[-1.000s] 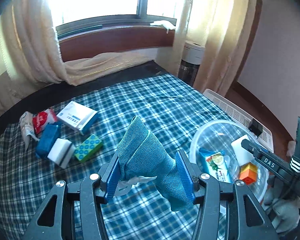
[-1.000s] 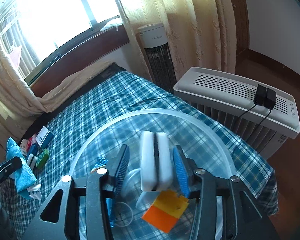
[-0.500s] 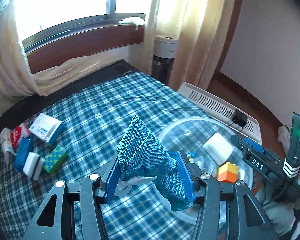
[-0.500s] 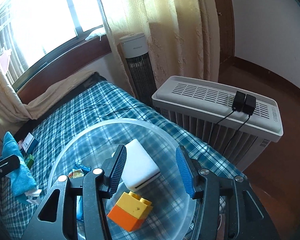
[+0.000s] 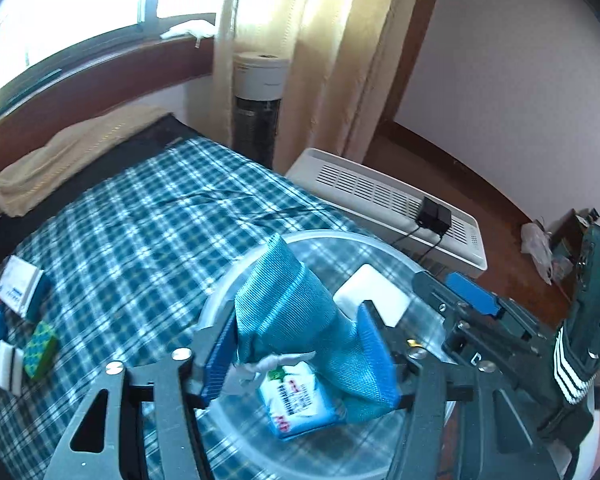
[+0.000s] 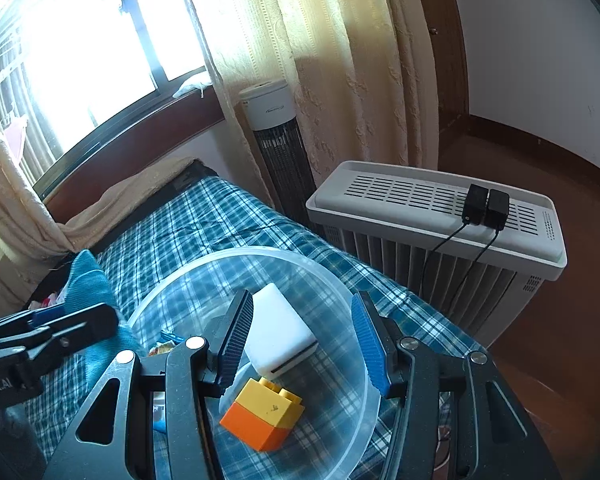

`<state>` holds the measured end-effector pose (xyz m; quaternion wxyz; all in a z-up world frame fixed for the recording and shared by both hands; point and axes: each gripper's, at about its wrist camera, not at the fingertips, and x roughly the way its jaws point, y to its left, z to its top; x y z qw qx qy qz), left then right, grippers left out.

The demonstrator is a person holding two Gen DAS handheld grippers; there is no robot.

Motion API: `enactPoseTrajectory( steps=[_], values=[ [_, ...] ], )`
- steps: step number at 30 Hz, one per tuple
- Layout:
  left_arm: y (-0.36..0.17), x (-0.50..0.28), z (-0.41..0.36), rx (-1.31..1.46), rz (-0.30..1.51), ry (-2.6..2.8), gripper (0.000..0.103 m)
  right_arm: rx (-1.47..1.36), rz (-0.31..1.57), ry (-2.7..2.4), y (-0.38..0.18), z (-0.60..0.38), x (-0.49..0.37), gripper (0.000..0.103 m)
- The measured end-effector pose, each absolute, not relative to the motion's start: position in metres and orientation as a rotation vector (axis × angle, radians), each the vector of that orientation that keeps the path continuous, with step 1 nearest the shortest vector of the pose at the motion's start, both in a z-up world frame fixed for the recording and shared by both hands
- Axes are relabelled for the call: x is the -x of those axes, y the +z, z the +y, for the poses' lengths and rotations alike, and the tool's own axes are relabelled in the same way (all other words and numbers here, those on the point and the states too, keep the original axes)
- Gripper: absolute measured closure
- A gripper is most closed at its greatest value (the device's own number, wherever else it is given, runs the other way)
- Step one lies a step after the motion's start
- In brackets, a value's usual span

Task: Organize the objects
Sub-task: 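Carry the towel and sponge over the bowl and release both, then move both grippers back toward the blue pouch and white sponge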

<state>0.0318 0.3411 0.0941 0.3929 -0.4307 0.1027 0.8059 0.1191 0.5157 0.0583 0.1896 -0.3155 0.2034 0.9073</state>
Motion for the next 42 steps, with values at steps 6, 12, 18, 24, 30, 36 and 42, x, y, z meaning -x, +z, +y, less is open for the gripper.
enactPoseTrajectory(
  steps=[6, 12, 18, 24, 30, 36, 42],
  values=[
    [0.088, -0.027, 0.341, 1.082, 0.257, 2.061, 0.02, 0.887, 0.584, 2.561, 0.059, 0.512, -0.118, 0.05],
    [0.089, -0.017, 0.321, 1.072, 0.261, 2.143, 0.019, 0.875, 0.593, 2.583, 0.064, 0.503, -0.117, 0.05],
    [0.09, -0.013, 0.302, 1.047, 0.27, 2.219, 0.016, 0.882, 0.572, 2.625, 0.071, 0.486, -0.112, 0.048],
    [0.09, -0.013, 0.286, 1.015, 0.307, 2.279, 0.012, 0.902, 0.557, 2.669, 0.073, 0.465, -0.105, 0.047],
    [0.089, -0.002, 0.255, 1.03, 0.28, 2.349, 0.012, 0.914, 0.544, 2.709, 0.076, 0.446, -0.098, 0.047],
    [0.086, 0.011, 0.222, 1.073, 0.236, 2.413, 0.012, 0.93, 0.527, 2.764, 0.08, 0.421, -0.088, 0.045],
    [0.081, 0.023, 0.191, 1.123, 0.2, 2.469, 0.012, 0.959, 0.505, 2.822, 0.081, 0.394, -0.076, 0.045]
  ],
)
